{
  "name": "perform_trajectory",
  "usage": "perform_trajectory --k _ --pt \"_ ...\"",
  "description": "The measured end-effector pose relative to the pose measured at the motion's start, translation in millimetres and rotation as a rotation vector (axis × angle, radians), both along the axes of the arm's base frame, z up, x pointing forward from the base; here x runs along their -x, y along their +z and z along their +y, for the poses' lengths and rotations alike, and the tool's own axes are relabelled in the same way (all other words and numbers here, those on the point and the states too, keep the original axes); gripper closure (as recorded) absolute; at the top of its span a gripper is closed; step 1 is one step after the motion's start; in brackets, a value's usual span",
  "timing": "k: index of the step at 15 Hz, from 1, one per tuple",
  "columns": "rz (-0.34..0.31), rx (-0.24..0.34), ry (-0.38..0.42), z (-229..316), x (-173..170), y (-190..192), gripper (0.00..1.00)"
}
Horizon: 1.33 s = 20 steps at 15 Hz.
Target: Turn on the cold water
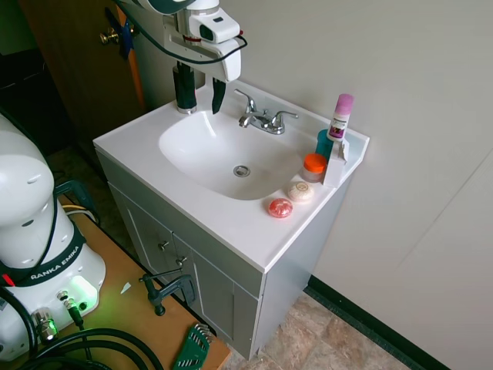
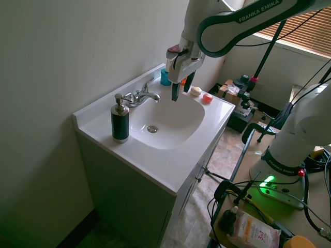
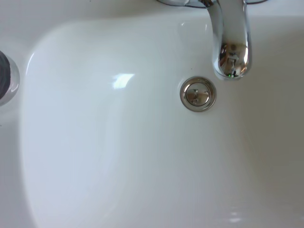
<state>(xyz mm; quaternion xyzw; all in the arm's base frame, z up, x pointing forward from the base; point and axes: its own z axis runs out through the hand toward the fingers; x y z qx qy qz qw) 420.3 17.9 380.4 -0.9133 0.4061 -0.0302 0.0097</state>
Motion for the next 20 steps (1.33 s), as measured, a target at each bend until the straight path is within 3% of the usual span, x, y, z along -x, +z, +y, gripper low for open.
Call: perform_trajectory --k 2,4,9,13,16,20 --pt "0.002 -0.004 -0.007 -0.5 0.1 -0.1 0.0" --pt "-0.035 0.03 -0.051 -15.1 -9.1 3.9 0.0" --pt "-0.254 0.211 -0.228 -74.7 -94.3 7.8 0.0" --pt "-0.378 0.335 -0.273 -78.9 -141.7 -7.3 0.0" --pt "-0.377 0.368 -0.29 -87.2 -161.3 -32.9 0.0" --pt "-0.354 0.362 -0.279 -92.5 -166.2 -62.1 0.0"
